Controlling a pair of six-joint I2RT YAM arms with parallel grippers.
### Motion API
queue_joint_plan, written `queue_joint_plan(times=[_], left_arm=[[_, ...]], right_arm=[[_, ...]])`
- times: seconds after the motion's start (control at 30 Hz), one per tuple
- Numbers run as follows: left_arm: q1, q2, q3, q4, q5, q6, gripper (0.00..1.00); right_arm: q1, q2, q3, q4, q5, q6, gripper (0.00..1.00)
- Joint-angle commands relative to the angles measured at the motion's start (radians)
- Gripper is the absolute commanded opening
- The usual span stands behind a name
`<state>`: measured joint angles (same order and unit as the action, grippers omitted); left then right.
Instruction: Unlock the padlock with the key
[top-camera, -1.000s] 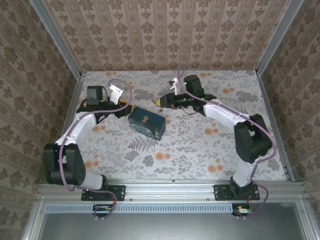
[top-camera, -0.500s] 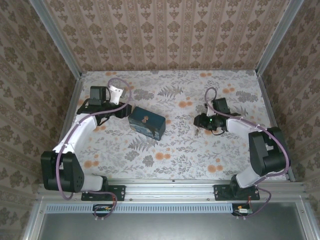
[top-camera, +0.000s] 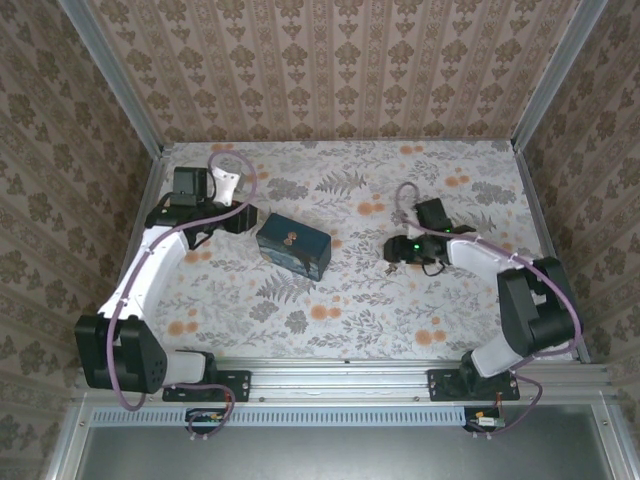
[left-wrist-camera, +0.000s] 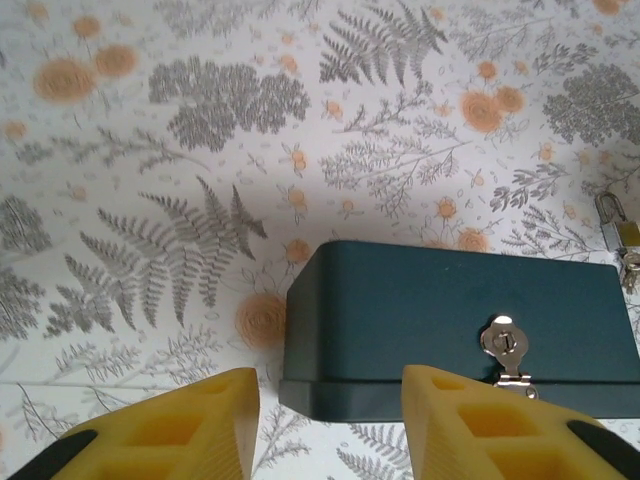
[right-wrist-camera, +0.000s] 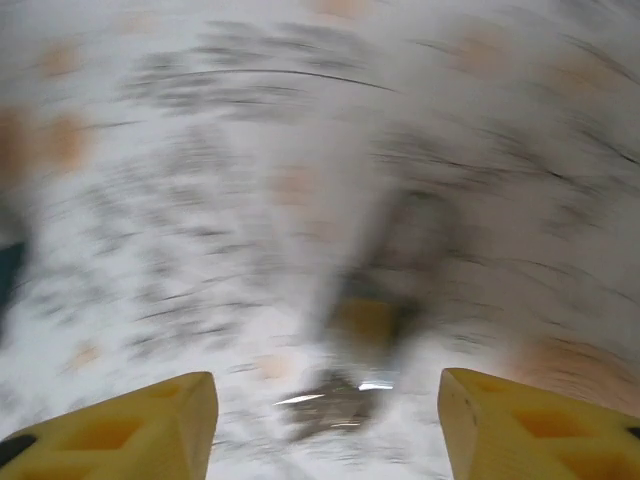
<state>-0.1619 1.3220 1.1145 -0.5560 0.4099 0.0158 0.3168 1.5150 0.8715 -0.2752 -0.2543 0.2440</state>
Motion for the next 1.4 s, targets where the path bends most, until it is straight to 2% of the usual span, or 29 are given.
queue_joint_plan(times=[0.0,0.13,0.17,0.2,0.23,0.33,0.37,0.47,0.8,0.87,0.93,1.03,1.17,1.3,1.37], left_arm=[[0.027,0.014,0.019,-0.081,-0.005,-0.062,0.41],[0.080,-0.004,0.012,-0.087,0.001,-0.087,0.41],[0.090,-0.008,0.011,-0.090,-0.002,-0.087,0.41],[0.099,-0.012,0.010,-0.097,-0.002,-0.083,0.41],[0.104,-0.016,0.008,-0.100,-0.004,-0.079,0.41],[0.114,-0.027,-0.001,-0.102,-0.005,-0.074,0.41],[0.114,-0.029,-0.003,-0.102,-0.003,-0.074,0.41],[0.115,-0.029,-0.005,-0.099,0.004,-0.071,0.41],[0.115,-0.052,0.006,-0.118,-0.002,-0.061,0.41],[0.114,-0.056,0.007,-0.123,-0.003,-0.058,0.41],[0.114,-0.059,0.010,-0.126,-0.007,-0.057,0.41],[0.114,-0.060,0.019,-0.131,-0.006,-0.055,0.40],[0.110,-0.061,0.024,-0.137,-0.002,-0.053,0.40],[0.095,-0.059,0.026,-0.135,0.002,-0.055,0.40],[0.088,-0.055,0.026,-0.132,0.001,-0.057,0.40]], right_arm=[[0.190,-0.075,0.142,0.034,0.022,-0.274,0.67],[0.275,-0.018,0.203,0.116,-0.037,-0.322,0.72],[0.291,0.000,0.223,0.126,-0.056,-0.331,0.77],[0.311,0.015,0.238,0.133,-0.065,-0.351,0.86],[0.328,0.028,0.250,0.138,-0.059,-0.369,0.89],[0.359,0.096,0.310,0.114,-0.053,-0.411,0.91],[0.366,0.119,0.324,0.113,-0.050,-0.428,1.00],[0.376,0.176,0.343,0.148,-0.053,-0.452,1.00],[0.393,0.338,0.461,0.058,-0.006,-0.504,0.99],[0.393,0.346,0.453,0.056,-0.014,-0.505,0.94],[0.389,0.353,0.460,0.038,-0.037,-0.489,0.85],[0.372,0.341,0.457,0.038,-0.097,-0.415,0.70],[0.337,0.288,0.402,0.112,-0.173,-0.236,0.69],[0.239,0.239,0.289,0.313,-0.350,0.214,0.68],[0.216,0.222,0.223,0.405,-0.387,0.380,0.68]])
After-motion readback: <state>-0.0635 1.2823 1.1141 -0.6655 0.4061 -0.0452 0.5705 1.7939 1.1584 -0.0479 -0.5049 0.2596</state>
